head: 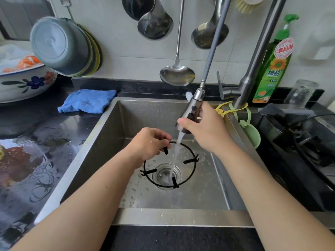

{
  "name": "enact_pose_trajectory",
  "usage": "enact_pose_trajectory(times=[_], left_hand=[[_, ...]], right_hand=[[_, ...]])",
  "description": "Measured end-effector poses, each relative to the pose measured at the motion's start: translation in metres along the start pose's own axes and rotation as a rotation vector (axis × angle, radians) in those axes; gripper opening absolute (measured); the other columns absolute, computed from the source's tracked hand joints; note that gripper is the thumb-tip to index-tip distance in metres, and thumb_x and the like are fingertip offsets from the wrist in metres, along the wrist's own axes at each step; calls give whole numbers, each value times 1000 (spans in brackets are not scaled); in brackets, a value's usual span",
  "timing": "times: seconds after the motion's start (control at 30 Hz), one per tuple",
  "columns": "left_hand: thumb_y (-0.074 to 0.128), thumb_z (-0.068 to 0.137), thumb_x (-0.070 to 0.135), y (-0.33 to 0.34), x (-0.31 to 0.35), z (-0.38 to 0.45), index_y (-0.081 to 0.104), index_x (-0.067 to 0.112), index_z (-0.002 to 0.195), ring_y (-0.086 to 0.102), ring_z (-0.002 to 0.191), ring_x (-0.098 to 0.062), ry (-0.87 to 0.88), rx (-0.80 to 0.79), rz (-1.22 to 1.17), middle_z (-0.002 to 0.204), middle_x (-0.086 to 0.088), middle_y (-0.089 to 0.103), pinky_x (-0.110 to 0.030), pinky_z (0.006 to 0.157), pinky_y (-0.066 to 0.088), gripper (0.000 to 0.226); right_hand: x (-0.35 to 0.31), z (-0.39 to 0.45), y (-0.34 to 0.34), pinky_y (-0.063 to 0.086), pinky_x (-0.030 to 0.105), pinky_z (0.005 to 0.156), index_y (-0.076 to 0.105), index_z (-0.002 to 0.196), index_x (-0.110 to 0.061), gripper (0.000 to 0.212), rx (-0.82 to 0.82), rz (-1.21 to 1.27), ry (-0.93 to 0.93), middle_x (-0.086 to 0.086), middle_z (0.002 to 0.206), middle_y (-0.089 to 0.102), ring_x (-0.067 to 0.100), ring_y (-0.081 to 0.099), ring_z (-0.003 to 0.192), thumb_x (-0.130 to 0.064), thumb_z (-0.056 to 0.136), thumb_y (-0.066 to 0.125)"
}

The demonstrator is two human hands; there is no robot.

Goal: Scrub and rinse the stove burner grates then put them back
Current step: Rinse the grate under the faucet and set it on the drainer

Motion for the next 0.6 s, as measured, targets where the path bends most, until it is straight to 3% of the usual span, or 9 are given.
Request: enact_pose_trajectory(times=[0.1,0.2,0.27,0.33,0.4,0.5,0.6], left_hand=[[68,95,8,0,0,-1,78,13,95,71,83,-20,17,-51,-9,88,-8,78,-40,90,57,12],[68,95,7,2,0,-1,78,13,94,69,81,-19,21,-100,-28,89,-10,78,-38,87,56,11],[68,94,7,2,-3,1,77,14,94,69,77,-16,5,-44,-1,88,-9,78,-37,82,56,11],[69,92,7,0,-7,3,76,14,92,67,74,-18,-20,53,31,86,-12,78,-37,75,55,9],[70,90,6,-1,-9,4,75,13,89,65,68,-18,-30,132,63,83,-13,77,-33,68,54,9],[68,89,9,-6,-9,8,76,19,85,59,55,-13,-11,236,97,73,-2,74,-22,55,46,13],[66,87,13,-10,-9,10,75,25,80,62,59,-16,-10,316,116,69,5,72,-25,54,47,16]], right_hand=[[-2,-2,7,58,40,83,58,103,-27,36,-34,83,-25,-10,98,70,9,67,92,-45,79,77],[1,-2,5,56,35,74,55,99,-27,33,35,10,-10,-9,92,67,9,65,85,-46,82,75],[6,-3,-2,50,32,64,52,97,-24,31,89,-133,28,-8,87,62,12,61,79,-47,86,69],[8,-4,-8,50,35,65,52,96,-22,30,75,-174,69,-4,87,61,17,61,80,-46,87,66],[8,-1,-20,55,41,79,55,100,-25,33,-51,-143,104,-3,95,65,17,64,88,-48,83,69],[-6,11,-47,51,40,97,58,115,-35,56,-375,-58,150,-13,110,71,9,67,104,-54,67,79],[-17,25,-64,45,41,108,60,126,-28,48,-509,100,130,-7,119,71,10,65,114,-28,82,79]])
Point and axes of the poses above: each hand's wrist, its own z-axis towards the middle knuckle, its own y-axis out of the palm, x = y × z, the point moved 1 cm from there along z, towards the middle knuckle
